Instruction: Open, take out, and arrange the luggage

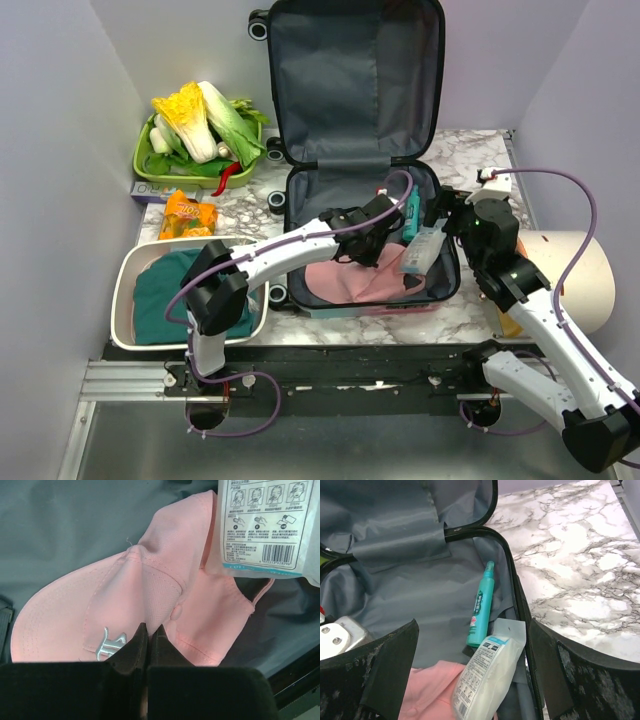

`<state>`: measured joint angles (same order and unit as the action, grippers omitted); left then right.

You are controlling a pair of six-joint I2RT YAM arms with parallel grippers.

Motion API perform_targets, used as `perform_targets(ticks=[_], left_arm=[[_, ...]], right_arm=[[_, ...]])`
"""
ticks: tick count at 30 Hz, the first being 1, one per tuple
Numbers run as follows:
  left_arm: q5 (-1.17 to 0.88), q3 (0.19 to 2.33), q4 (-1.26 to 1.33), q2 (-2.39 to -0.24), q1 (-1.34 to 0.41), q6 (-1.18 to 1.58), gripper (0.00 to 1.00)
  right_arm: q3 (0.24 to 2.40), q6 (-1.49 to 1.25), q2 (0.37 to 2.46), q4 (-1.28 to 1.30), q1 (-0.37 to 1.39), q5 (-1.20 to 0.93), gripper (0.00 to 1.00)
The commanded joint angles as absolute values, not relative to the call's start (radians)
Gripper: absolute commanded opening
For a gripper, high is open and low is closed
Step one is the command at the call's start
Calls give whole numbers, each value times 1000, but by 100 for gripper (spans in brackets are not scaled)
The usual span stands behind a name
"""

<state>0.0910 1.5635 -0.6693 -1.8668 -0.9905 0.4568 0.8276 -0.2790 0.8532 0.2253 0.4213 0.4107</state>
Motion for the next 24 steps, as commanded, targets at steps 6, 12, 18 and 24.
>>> perform_targets(ticks=[6, 12, 18, 24], left_arm=[[351, 1629, -785, -1622, -991, 575, 0], [609, 1692, -998, -1502, -971, 667, 0], [718, 1636, -1144, -1326, -871, 693, 0], [555, 1398, -1046, -1036, -692, 433, 0]], right_arm=[[815, -278, 844, 187, 417, 384, 100], [804, -284, 833, 183, 417, 373, 100], [798, -290, 825, 170, 416, 357, 100], [793, -295, 834, 158, 417, 345, 100]])
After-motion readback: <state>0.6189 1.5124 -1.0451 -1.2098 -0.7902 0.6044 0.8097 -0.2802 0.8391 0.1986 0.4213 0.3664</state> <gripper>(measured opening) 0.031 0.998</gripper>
